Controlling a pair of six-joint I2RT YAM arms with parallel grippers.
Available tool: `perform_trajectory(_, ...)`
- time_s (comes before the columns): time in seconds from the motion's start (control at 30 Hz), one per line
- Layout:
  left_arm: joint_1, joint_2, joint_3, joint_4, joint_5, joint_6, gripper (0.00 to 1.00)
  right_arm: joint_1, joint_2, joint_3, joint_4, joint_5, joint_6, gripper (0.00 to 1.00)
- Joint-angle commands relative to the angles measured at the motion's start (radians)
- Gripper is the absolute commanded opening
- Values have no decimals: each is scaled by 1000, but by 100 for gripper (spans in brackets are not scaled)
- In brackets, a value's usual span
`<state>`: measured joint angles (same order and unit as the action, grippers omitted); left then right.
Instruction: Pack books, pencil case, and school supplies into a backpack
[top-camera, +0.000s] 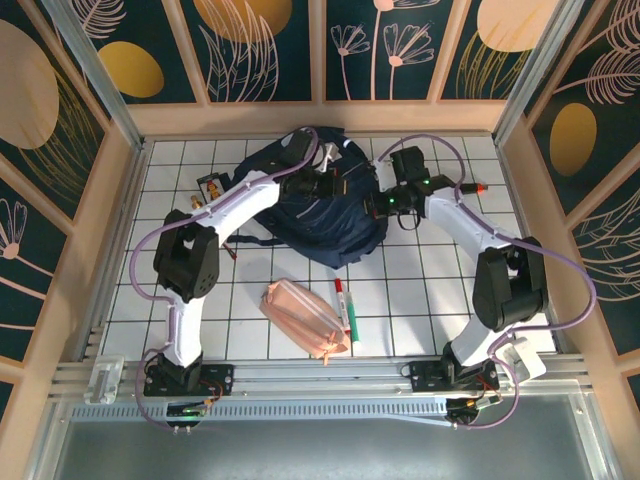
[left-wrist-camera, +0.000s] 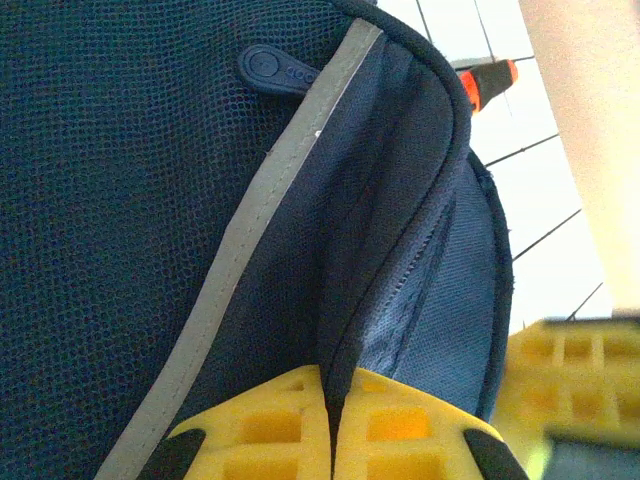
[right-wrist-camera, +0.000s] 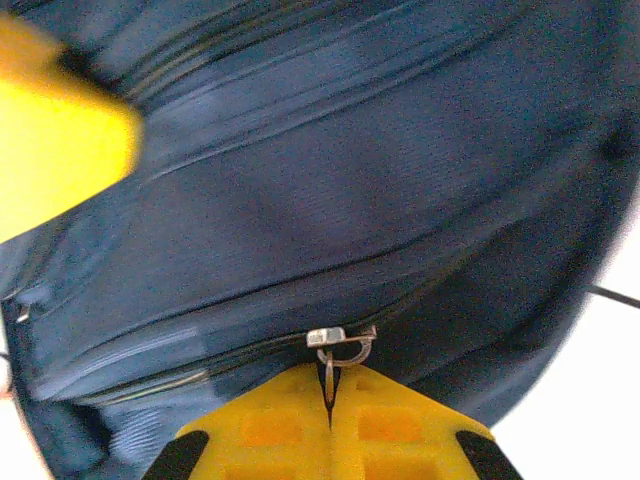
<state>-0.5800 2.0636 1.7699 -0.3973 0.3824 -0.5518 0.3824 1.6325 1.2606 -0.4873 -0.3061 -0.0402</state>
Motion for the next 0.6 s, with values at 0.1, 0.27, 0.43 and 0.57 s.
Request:
perform_trajectory(0.1, 19, 13, 82, 164, 4, -92, 0, 69, -120, -43, -79, -152, -142, 0)
perform_trajectory(0.27, 19, 31, 88, 190, 35, -140, 0, 123, -73, -40, -76, -147, -97, 0)
perform_trajectory(0.43, 19, 39, 106, 250, 56, -219, 0, 251, -39, -124, 120, -33, 60, 0)
perform_trajectory(0.57, 19, 28, 131, 235, -5, -263, 0, 296, -49, -162, 227, -16, 128, 0)
